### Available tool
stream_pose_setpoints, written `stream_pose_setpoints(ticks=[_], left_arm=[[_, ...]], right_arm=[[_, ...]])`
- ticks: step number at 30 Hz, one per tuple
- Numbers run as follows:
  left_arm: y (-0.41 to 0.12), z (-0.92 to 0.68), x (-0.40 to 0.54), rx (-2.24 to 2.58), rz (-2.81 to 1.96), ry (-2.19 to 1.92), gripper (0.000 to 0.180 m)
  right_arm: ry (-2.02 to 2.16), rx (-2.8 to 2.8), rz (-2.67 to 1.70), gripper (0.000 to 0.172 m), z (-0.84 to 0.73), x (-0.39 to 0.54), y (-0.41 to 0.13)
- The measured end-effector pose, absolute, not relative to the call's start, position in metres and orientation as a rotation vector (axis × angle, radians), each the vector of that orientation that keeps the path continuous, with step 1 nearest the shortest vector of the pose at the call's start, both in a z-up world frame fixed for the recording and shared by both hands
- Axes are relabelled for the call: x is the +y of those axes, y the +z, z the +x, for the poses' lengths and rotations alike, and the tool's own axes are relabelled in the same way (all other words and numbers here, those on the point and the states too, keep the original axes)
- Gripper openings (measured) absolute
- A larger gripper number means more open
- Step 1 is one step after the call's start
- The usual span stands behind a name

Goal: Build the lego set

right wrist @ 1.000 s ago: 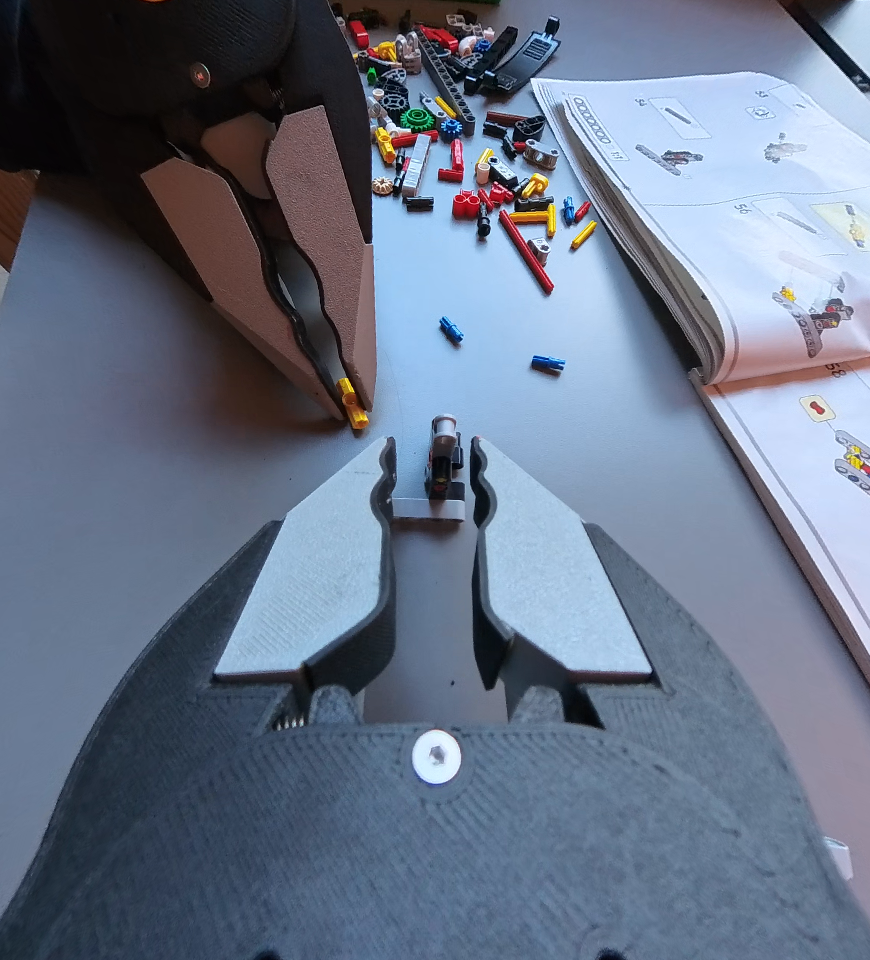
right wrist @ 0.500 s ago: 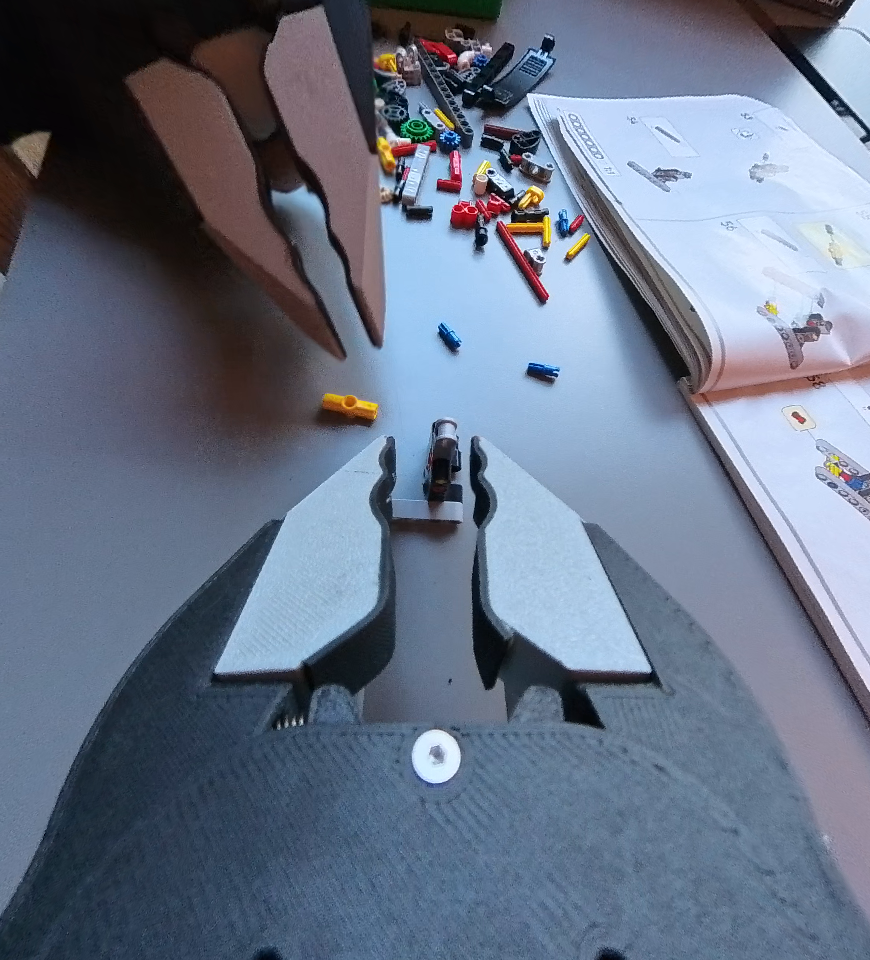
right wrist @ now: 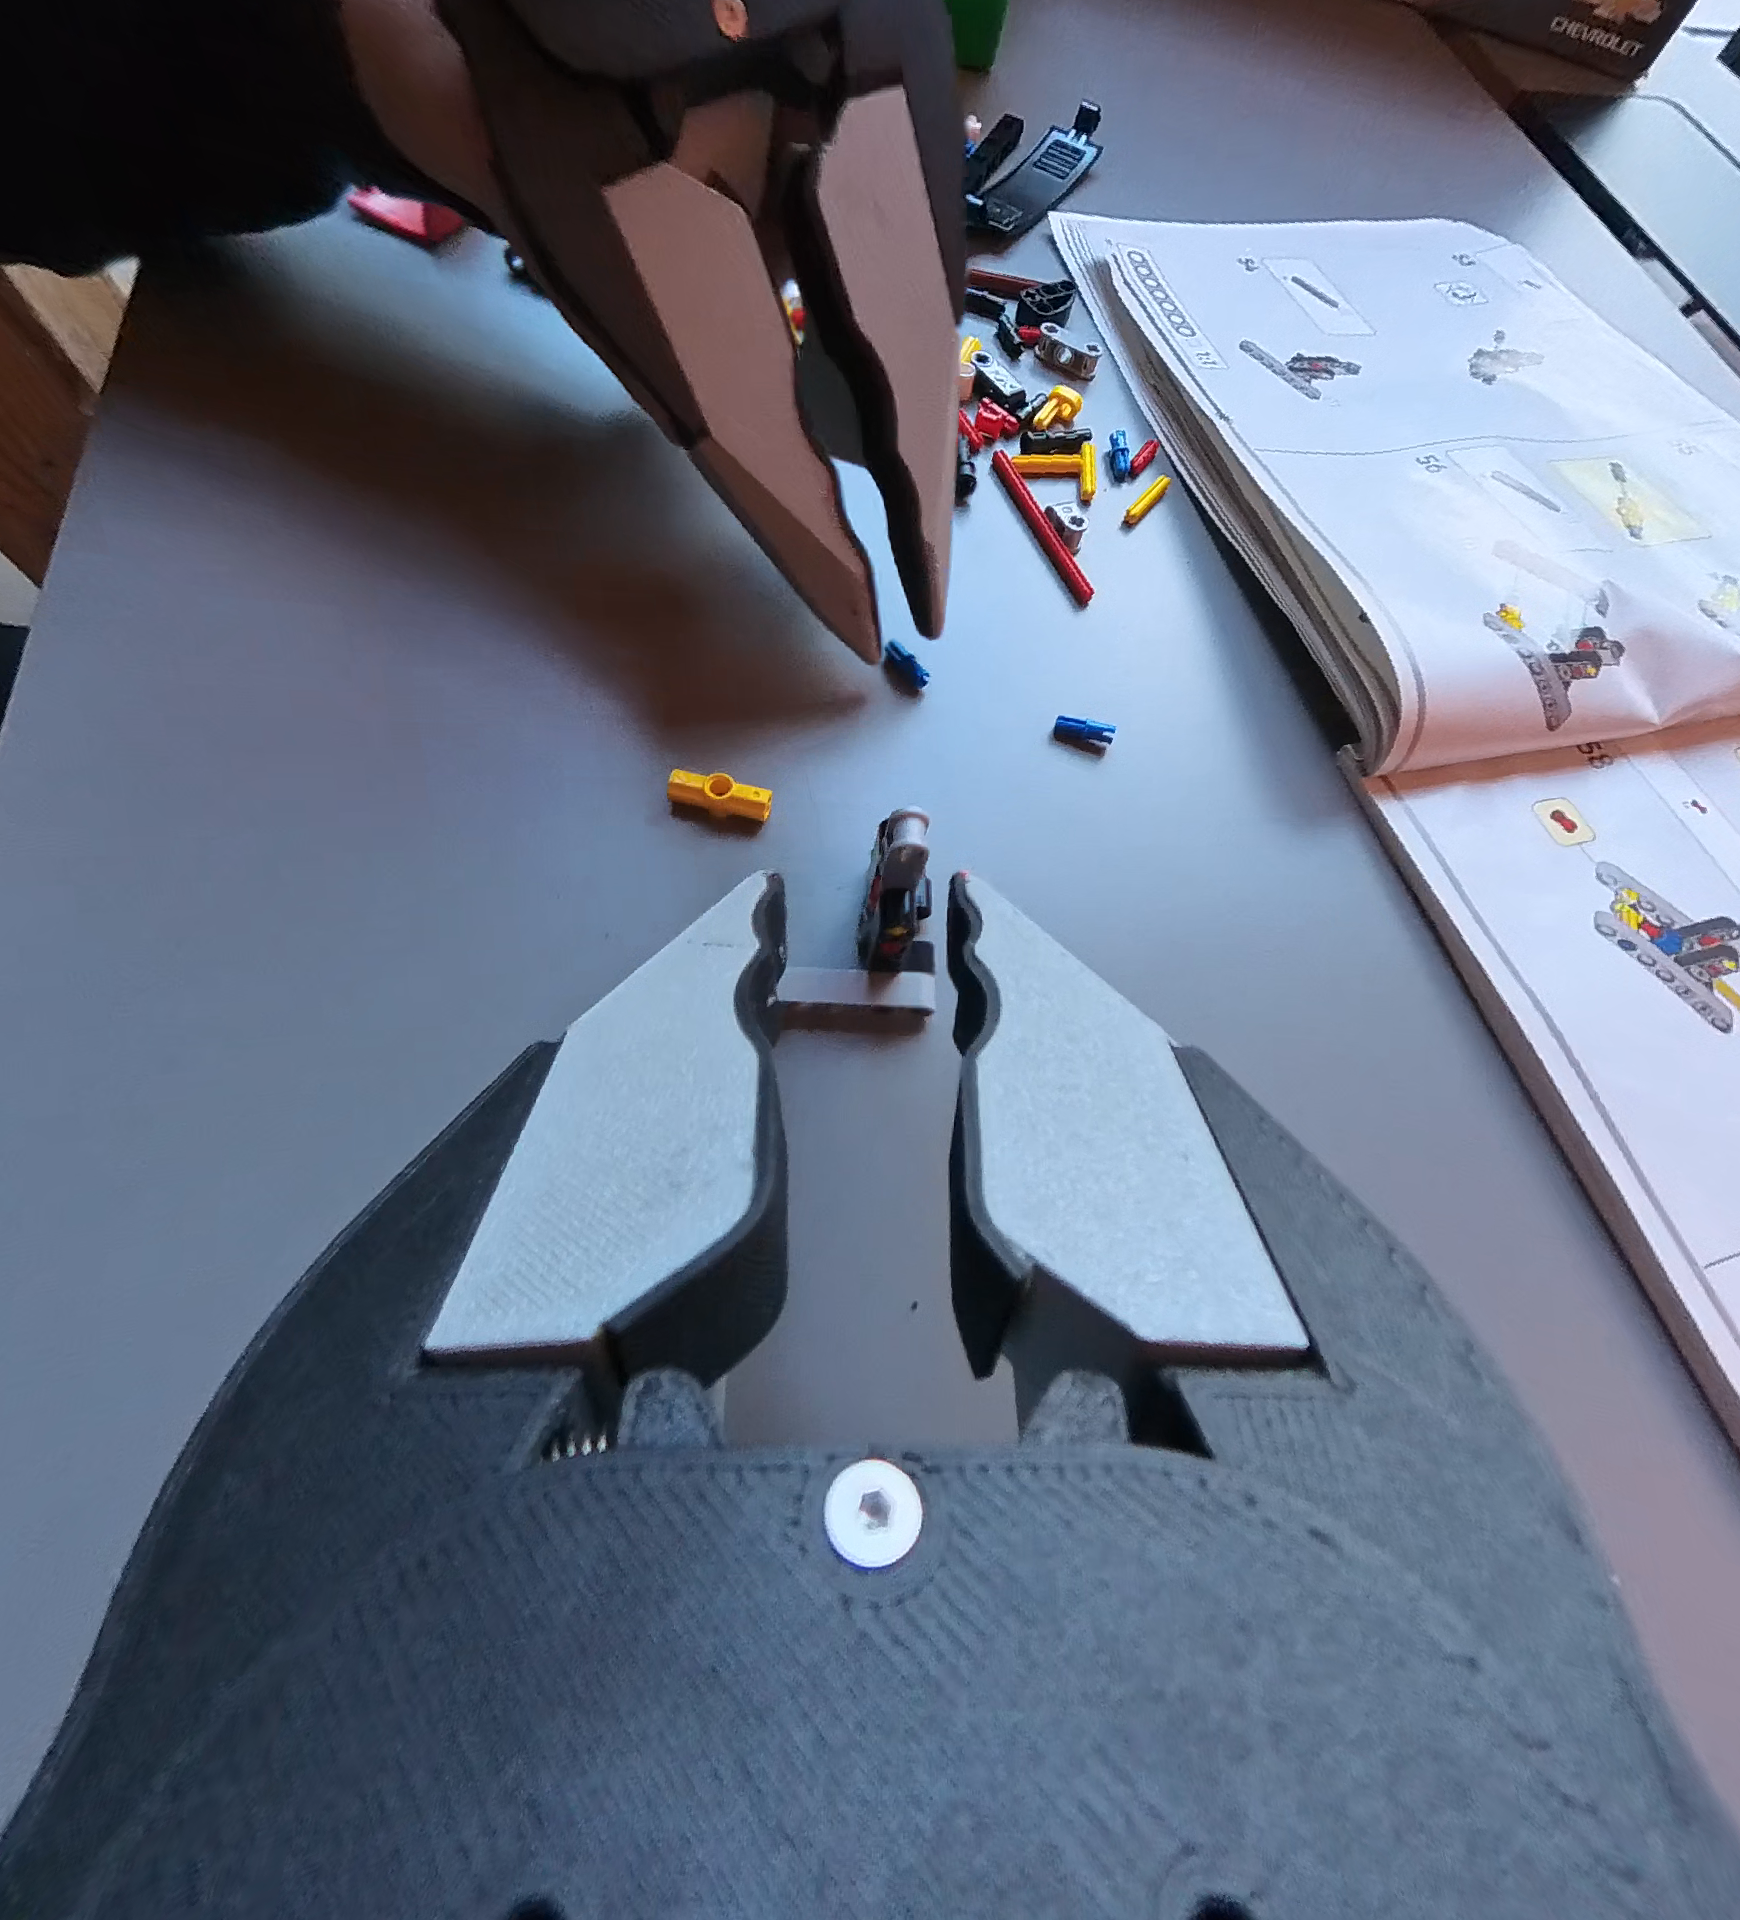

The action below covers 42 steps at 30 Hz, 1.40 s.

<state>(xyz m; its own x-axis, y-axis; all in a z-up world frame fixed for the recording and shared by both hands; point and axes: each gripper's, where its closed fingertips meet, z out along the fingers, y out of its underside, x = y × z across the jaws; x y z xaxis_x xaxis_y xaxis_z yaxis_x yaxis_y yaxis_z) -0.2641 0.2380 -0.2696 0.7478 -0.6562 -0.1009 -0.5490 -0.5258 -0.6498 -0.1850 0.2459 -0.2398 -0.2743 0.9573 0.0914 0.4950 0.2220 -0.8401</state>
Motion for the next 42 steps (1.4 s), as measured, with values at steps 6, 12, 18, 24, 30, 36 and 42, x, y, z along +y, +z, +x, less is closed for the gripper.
stream_pose_setpoints(ticks=[6, 12, 18, 24, 30, 36, 42], left_arm=[[-0.273, -0.26, 0.237, 0.91, -2.25, -0.277, 0.003], [-0.273, -0.259, 0.237, 0.934, -2.199, -0.218, 0.002], [-0.273, -0.258, 0.237, 0.97, -2.164, -0.173, 0.002], [-0.273, -0.255, 0.235, 0.997, -2.152, -0.177, 0.002], [-0.273, -0.253, 0.235, 0.999, -2.144, -0.168, 0.002], [-0.273, -0.252, 0.235, 1.007, -2.132, -0.14, 0.002], [-0.273, -0.252, 0.235, 1.007, -2.135, -0.147, 0.002]], right_arm=[[0.959, -1.871, -1.344, 0.028, -0.183, 0.245, -0.241], [0.972, -1.869, -1.343, 0.026, -0.184, 0.245, -0.242], [1.022, -1.839, -1.359, 0.026, -0.185, 0.249, -0.241], [1.019, -1.866, -1.358, 0.032, -0.185, 0.248, -0.244], [0.948, -1.906, -1.331, 0.033, -0.185, 0.245, -0.25], [0.943, -1.903, -1.335, 0.033, -0.186, 0.246, -0.25], [0.946, -1.895, -1.324, 0.031, -0.185, 0.247, -0.248]])
